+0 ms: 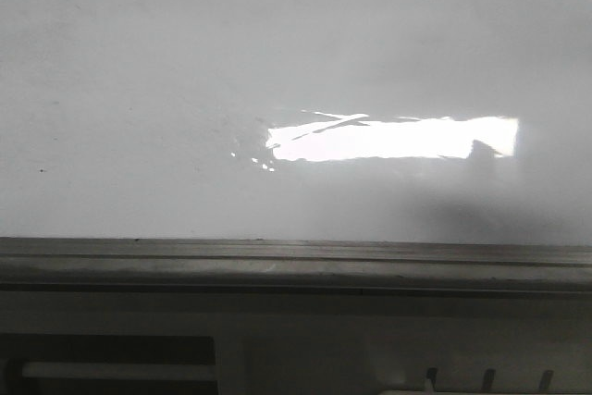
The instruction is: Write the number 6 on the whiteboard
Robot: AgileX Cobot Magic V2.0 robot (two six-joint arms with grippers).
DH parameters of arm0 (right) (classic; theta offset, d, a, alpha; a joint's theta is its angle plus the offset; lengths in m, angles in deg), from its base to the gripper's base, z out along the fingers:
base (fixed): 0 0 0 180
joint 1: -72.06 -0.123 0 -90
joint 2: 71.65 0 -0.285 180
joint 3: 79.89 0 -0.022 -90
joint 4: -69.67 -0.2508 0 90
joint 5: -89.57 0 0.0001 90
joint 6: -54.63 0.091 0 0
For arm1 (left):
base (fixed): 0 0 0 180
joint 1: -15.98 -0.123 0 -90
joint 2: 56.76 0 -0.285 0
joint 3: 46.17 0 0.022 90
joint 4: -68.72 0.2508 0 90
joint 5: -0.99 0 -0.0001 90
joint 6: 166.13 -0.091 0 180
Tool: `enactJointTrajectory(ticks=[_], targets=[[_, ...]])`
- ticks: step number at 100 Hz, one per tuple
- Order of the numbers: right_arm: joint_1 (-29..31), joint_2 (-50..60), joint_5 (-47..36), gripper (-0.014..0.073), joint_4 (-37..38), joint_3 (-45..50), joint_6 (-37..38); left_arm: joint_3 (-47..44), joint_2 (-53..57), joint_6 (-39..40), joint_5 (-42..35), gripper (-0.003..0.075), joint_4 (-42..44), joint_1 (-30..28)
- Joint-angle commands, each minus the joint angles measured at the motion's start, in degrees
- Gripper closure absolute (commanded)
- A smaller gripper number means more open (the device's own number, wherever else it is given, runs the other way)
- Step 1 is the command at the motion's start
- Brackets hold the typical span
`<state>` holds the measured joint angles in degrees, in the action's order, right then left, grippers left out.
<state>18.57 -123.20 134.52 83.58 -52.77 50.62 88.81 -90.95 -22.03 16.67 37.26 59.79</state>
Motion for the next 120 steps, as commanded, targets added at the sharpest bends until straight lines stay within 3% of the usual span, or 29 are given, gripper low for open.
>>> enactJointTrajectory(ticks=[1,19,48,68,120], targets=[[0.15,2.63,-6.49,0.063,3.74,1.93,4.01,-0.4,0.46,2.37,-3.67,0.0377,-1.56,-2.39],[0.15,1.06,-14.22,0.0631,5.18,4.34,4.01,-2.41,0.55,2.54,-3.78,0.0377,-6.08,-5.72],[0.15,-6.21,-28.23,0.0631,8.09,4.23,4.32,-2.54,0.55,2.54,-4.11,0.0377,-6.08,-5.76],[0.71,-8.84,-26.02,0.0636,8.26,4.23,4.89,-2.54,0.55,2.54,-4.0,0.0377,-6.08,-5.76],[11.08,-9.78,-26.34,0.0636,9.11,4.23,7.54,-2.54,0.55,2.54,-4.0,0.0377,-6.08,-5.76]])
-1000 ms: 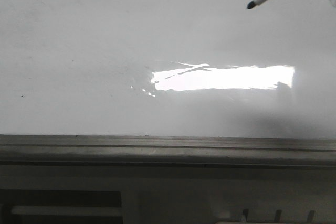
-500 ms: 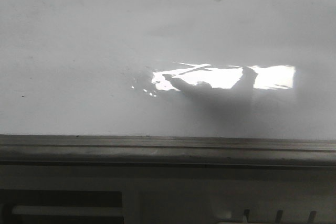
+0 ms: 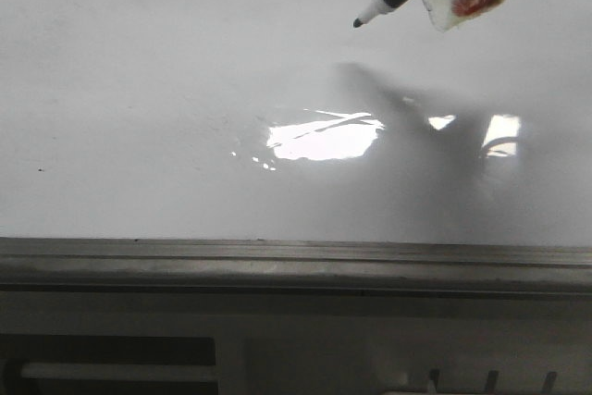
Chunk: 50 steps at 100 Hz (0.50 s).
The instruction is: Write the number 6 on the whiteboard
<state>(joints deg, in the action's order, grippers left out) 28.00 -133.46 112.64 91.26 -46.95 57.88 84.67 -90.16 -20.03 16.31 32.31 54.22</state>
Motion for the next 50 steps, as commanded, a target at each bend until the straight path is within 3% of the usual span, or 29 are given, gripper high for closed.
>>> enactJointTrajectory(ticks=[1,50], targets=[[1.79,0.48,-4.46,0.0636,1.43,-1.59,0.4,1.59,-0.25,0.53,-3.65,0.0377,-1.12,-0.19],[4.81,-3.55,-3.15,0.0636,1.43,-1.59,2.71,1.59,-0.25,0.53,-3.65,0.0377,-1.12,-0.19]])
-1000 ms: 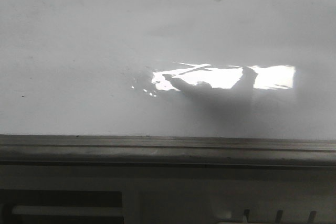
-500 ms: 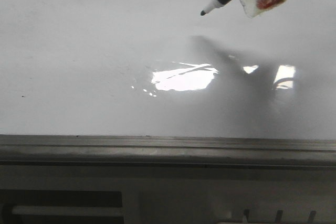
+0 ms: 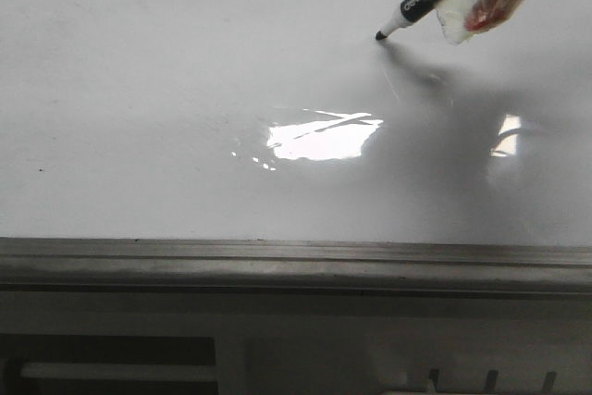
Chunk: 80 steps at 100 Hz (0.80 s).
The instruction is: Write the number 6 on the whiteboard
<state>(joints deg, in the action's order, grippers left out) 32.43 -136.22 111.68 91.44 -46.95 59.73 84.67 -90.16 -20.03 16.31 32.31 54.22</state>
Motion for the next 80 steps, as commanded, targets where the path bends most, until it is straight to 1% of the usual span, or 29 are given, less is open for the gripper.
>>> enactJointTrajectory(ticks=[1,8,17,31,43,53,68,80], targets=[[0.39,-1.01,-1.91,0.0636,1.25,-1.59,0.87,1.59,-0.25,0.53,-3.65,0.0377,-1.12,-0.19],[0.28,-1.72,-1.09,0.0636,1.25,-1.59,1.43,1.59,-0.25,0.53,-3.65,0.0377,-1.12,-0.19],[-0.07,-2.58,-0.97,0.0636,-0.58,-1.59,1.43,1.59,-0.25,0.53,-3.65,0.0377,-1.12,-0.19],[-3.67,-2.72,0.4,0.0636,-1.75,-1.59,1.43,1.59,-0.25,0.53,-3.65,0.0377,-1.12,-0.19],[-7.33,-2.72,6.14,0.0636,-1.9,-1.59,1.43,1.59,-0.25,0.53,-3.65,0.0377,-1.12,-0.19],[-7.52,-2.72,11.05,0.0636,-3.35,-1.59,1.43,1.59,-0.25,0.53,-3.65,0.0377,-1.12,-0.19],[-7.52,-2.42,17.39,0.0636,-2.97,-1.59,1.43,1.59,-0.25,0.53,-3.65,0.0377,-1.12,-0.19],[-7.52,-1.56,17.81,0.0636,1.3,-1.84,6.48,1.59,-0.25,0.53,-3.65,0.0377,-1.12,-0.19]])
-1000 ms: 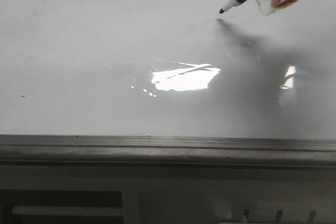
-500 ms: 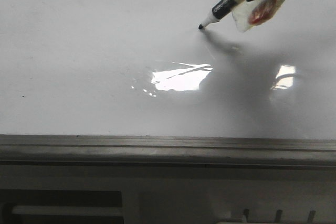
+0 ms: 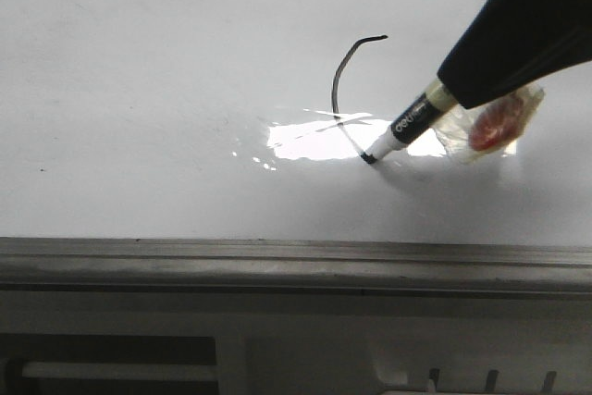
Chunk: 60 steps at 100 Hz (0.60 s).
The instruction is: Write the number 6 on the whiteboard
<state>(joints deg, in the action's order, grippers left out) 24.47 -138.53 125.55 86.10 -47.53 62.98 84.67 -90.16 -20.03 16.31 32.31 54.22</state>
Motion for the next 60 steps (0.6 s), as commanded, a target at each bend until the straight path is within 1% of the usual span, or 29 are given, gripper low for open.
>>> enactJointTrajectory(ticks=[1,25,42,60], targets=[[0.43,0.92,3.77,0.0636,7.14,-1.47,3.51,1.59,-0.25,0.53,-3.65,0.0377,-1.12,-0.19],[0.43,-0.06,-0.28,0.0636,8.53,-5.6,4.21,1.59,-0.25,0.53,-3.65,0.0377,-1.12,-0.19],[0.43,-2.56,-1.5,0.0636,8.45,-5.84,4.21,1.59,-0.25,0.53,-3.65,0.0377,-1.12,-0.19],[0.19,-4.09,-3.81,0.0636,6.61,-5.84,4.21,1.59,-0.25,0.53,-3.65,0.0377,-1.12,-0.19]])
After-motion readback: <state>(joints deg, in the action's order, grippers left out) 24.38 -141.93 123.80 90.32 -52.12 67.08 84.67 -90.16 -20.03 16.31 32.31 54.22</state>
